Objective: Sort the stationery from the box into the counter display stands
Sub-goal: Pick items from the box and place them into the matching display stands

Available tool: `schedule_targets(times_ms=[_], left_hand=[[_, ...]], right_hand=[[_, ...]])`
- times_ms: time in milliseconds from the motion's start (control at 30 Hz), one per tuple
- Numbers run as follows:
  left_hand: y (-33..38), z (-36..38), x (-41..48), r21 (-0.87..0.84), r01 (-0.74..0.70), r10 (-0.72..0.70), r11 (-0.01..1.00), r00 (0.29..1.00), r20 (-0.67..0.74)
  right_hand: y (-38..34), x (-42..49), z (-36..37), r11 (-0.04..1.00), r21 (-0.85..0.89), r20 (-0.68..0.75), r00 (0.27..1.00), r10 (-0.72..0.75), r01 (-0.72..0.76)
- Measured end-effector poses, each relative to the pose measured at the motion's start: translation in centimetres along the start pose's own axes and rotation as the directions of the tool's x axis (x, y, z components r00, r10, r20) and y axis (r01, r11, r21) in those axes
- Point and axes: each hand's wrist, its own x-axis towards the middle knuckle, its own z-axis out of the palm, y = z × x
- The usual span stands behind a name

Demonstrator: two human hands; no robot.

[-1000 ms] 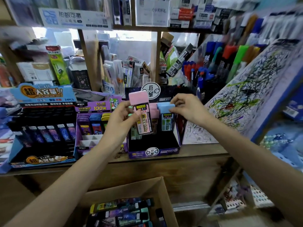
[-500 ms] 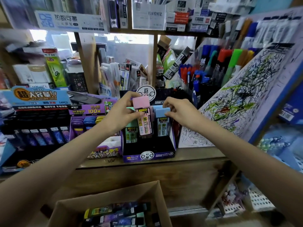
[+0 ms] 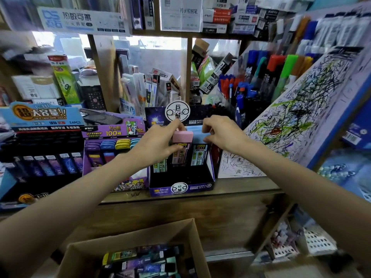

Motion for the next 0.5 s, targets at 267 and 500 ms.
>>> schedule_targets(times_ms=[267, 500], left_hand=[[-0.7, 0.9, -0.2, 0.097, 0.002, -0.004, 0.995, 1.0, 0.021], [-0.7, 1.4, -0.8, 0.231, -0.056, 0.036, 0.971, 0.995, 0.092]], right_hand=[[-0.1, -0.1, 0.3, 0.999, -0.037, 0.01, 0.999, -0.038, 0.038], [-0.6, -1.7, 0.4, 0.966, -0.224, -0.053, 0.988, -0.146, 0.13]])
